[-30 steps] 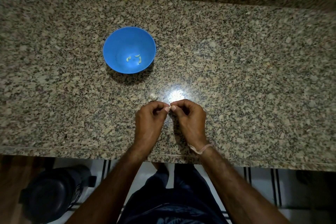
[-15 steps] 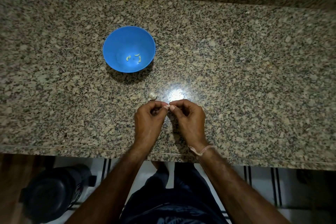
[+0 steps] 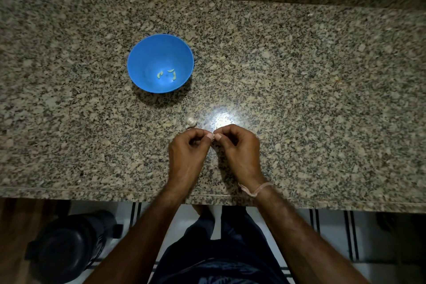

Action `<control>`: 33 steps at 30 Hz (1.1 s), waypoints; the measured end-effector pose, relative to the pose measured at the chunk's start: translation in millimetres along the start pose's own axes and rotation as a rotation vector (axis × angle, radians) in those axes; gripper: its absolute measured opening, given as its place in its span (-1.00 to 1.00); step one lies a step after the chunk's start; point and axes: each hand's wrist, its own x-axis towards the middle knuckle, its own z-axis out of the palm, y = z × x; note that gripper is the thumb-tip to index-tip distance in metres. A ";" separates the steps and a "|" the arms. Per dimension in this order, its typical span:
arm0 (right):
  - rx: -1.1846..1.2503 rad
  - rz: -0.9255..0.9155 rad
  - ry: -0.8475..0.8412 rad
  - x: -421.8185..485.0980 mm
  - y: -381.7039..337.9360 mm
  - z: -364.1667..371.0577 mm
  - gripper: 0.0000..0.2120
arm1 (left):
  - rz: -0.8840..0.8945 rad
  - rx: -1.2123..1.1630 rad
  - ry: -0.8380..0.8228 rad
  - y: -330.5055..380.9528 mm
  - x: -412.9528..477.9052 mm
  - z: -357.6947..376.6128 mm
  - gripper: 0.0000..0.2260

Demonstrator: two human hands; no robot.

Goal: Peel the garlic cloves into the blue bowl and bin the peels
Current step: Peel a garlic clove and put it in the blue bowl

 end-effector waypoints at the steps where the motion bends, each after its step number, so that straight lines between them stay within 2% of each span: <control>1: -0.051 -0.040 0.002 -0.5 -1.3 -0.2 -0.93 | 0.005 0.013 -0.005 1.1 0.4 -1.0 -0.90; 9: -0.371 -0.330 0.029 1.2 2.6 -3.5 -0.96 | 0.033 0.094 -0.081 8.3 4.4 -7.6 -0.90; 15: -0.373 -0.350 -0.006 2.1 4.5 -4.8 -0.92 | 0.016 0.078 -0.090 5.6 7.1 -10.2 -0.94; 17: -0.211 -0.241 -0.031 1.6 2.5 -5.1 -0.90 | -0.003 0.061 -0.086 3.8 7.5 -10.1 -0.94; 20: 0.123 0.026 -0.086 1.4 0.7 -4.6 -0.91 | -0.040 0.046 -0.070 2.5 6.4 -7.2 -0.94; 24: 0.415 0.319 -0.104 0.0 2.1 -2.8 -0.93 | -0.061 0.071 -0.070 3.6 4.8 -2.2 -0.96; 29: 0.578 0.473 -0.107 6.2 3.2 -0.9 -0.88 | -0.058 0.097 -0.078 3.6 2.0 2.6 -0.96; 33: 0.584 0.474 -0.089 9.6 7.6 -3.0 -0.89 | -0.045 0.117 -0.059 3.1 0.2 3.5 -0.96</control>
